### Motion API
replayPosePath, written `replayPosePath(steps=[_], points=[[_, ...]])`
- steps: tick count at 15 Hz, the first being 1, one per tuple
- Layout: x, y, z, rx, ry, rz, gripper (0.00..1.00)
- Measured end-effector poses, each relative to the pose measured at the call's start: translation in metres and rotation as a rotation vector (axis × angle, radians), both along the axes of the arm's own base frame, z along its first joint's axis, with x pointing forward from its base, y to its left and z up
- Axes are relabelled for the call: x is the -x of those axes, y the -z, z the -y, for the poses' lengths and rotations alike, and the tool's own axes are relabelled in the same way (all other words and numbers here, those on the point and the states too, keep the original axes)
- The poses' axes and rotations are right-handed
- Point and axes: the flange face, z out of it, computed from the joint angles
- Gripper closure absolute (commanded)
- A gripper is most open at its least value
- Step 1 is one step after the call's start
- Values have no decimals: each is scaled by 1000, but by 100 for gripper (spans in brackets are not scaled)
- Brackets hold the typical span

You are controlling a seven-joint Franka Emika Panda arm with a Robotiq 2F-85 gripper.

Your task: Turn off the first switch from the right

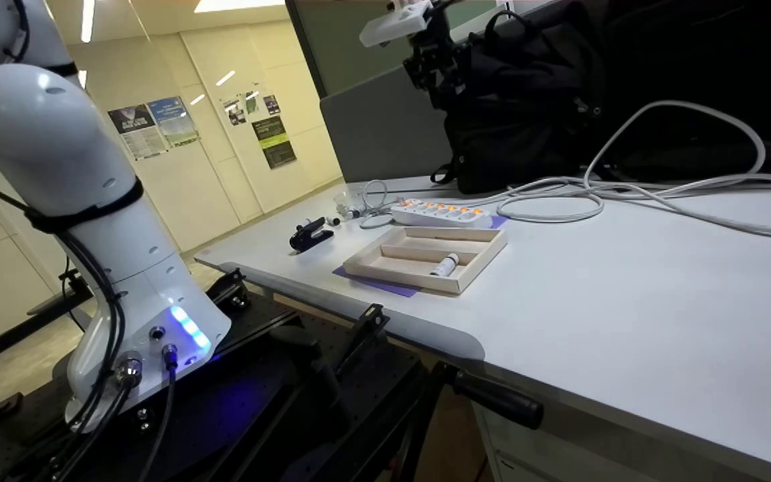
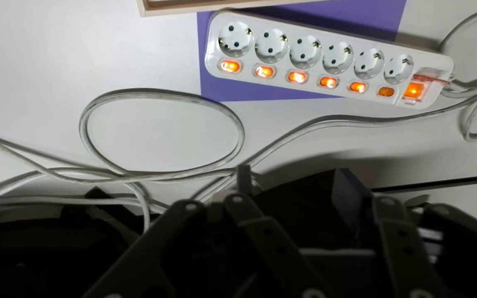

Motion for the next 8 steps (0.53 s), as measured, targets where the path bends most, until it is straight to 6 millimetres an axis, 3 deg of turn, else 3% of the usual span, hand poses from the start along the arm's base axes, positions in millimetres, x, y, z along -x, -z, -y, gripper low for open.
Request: replayPosePath(steps=[2,3,5,8], points=[[-13,19,-4,-3,-2,-24,90],[-17,28,-7,-2,-3,-48,71],[-20,38,-11,-1,-10,-61,85],[-19,35,-9,-2,-9,-55,89]])
